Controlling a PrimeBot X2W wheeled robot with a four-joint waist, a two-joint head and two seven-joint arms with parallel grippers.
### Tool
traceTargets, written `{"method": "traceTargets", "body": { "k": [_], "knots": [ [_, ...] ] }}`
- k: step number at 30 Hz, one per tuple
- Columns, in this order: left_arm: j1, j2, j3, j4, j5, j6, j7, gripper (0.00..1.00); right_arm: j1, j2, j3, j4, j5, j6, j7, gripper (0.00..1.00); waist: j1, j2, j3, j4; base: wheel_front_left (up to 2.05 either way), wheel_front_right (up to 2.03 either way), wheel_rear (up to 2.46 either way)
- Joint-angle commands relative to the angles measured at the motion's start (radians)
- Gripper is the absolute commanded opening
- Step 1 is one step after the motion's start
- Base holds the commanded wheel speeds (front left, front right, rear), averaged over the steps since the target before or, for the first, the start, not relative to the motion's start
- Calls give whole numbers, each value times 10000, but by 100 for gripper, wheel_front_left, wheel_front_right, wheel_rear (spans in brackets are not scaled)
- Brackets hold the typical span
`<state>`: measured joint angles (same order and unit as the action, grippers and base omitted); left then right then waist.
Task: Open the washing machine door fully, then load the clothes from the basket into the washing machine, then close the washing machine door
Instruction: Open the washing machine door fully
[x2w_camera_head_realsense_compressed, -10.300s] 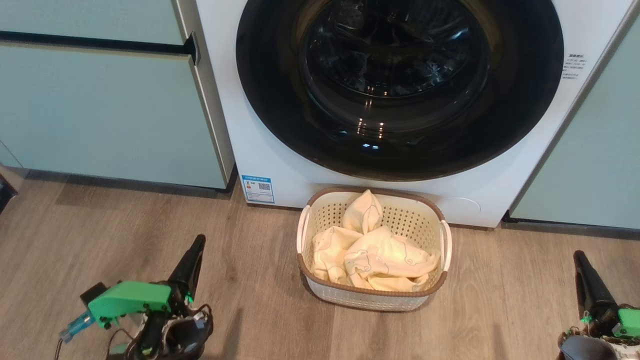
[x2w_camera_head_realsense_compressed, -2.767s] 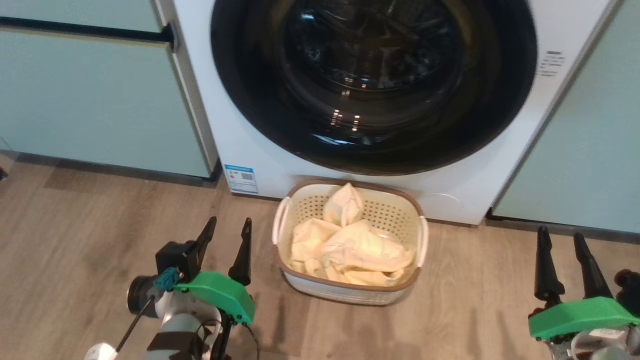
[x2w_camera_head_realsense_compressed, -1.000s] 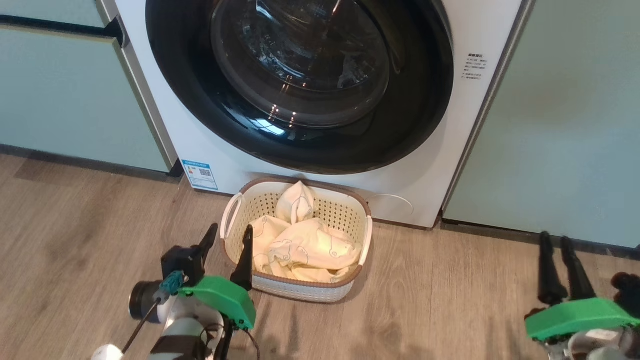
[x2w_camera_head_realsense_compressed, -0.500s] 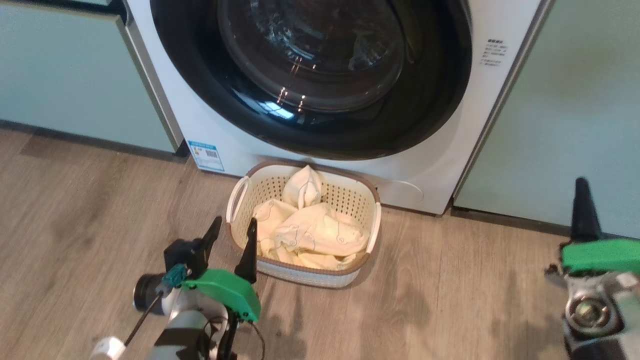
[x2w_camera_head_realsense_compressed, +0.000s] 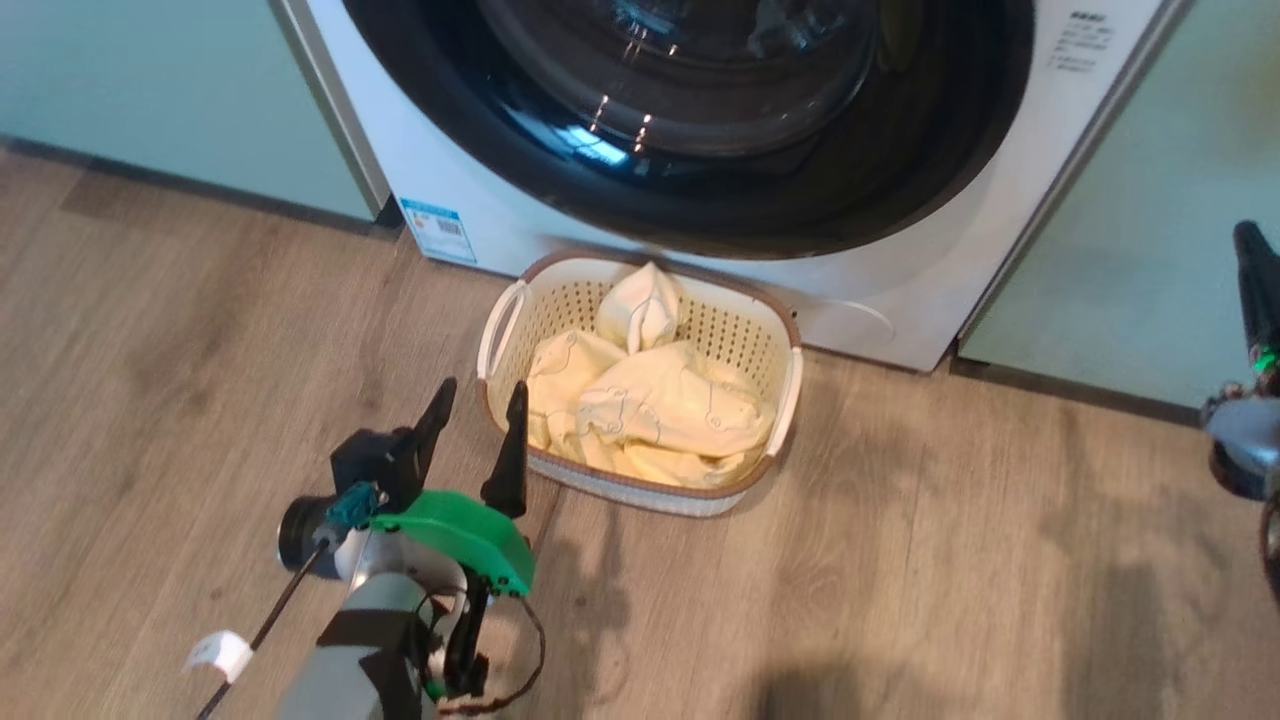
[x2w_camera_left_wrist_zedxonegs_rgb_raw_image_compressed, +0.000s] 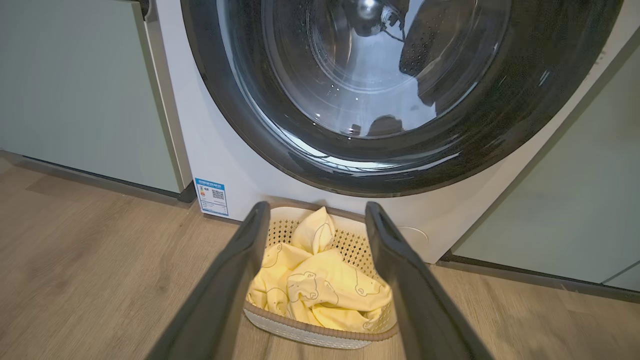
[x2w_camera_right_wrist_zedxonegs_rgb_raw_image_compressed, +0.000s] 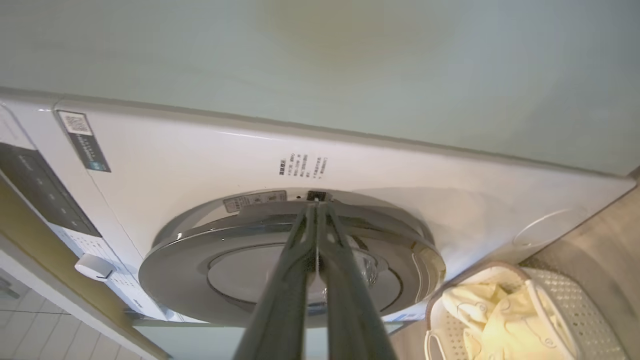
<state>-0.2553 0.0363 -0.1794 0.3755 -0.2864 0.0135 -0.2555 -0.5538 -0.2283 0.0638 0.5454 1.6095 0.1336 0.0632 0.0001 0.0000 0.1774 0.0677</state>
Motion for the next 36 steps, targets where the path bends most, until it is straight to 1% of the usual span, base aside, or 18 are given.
{"method": "traceTargets", "body": {
  "k": [1,3,4,8,9,16,17,21,28,36],
  "knots": [
    [-517,139,234,-354,-65,84,-63,100,-600,-191,7,-2,330,-29,436,0,-1,0,263,145,0,0,0],
    [-609,139,208,-372,-81,88,-63,100,-929,-222,-95,463,598,-29,939,0,-1,0,441,219,0,0,0],
    [-609,139,208,-372,-81,88,-63,100,-929,-222,-95,463,598,-29,939,0,-1,0,441,219,0,0,0],
    [-816,139,163,-425,-97,105,-63,100,-1603,-197,-261,1370,1039,-29,1921,0,-1,0,825,358,0,0,0],
    [-917,139,143,-472,-107,115,-63,100,-1956,-248,-280,1758,1054,-29,2270,0,-1,0,1030,427,0,0,0],
    [-1329,139,-4,-606,-165,165,-63,100,-3227,-245,-394,2718,1113,-29,3253,0,-1,0,1788,624,0,0,0],
    [-1435,139,-66,-625,-196,185,-63,100,-3601,-216,-499,2964,1218,-29,3532,0,-1,0,1972,656,0,0,0],
    [-1615,139,-218,-642,-286,226,-63,100,-4221,-247,-543,3482,1213,-29,4055,0,-1,0,2278,757,0,0,0],
    [-1966,139,-383,-742,-336,280,-63,100,-5040,-363,-449,4278,991,-29,4722,0,-1,0,2813,1020,0,0,0],
    [-2226,139,-527,-850,-450,354,-63,100,-5802,-403,-520,4713,814,-29,4920,0,-1,0,3348,1280,0,0,0]
  ]
}}
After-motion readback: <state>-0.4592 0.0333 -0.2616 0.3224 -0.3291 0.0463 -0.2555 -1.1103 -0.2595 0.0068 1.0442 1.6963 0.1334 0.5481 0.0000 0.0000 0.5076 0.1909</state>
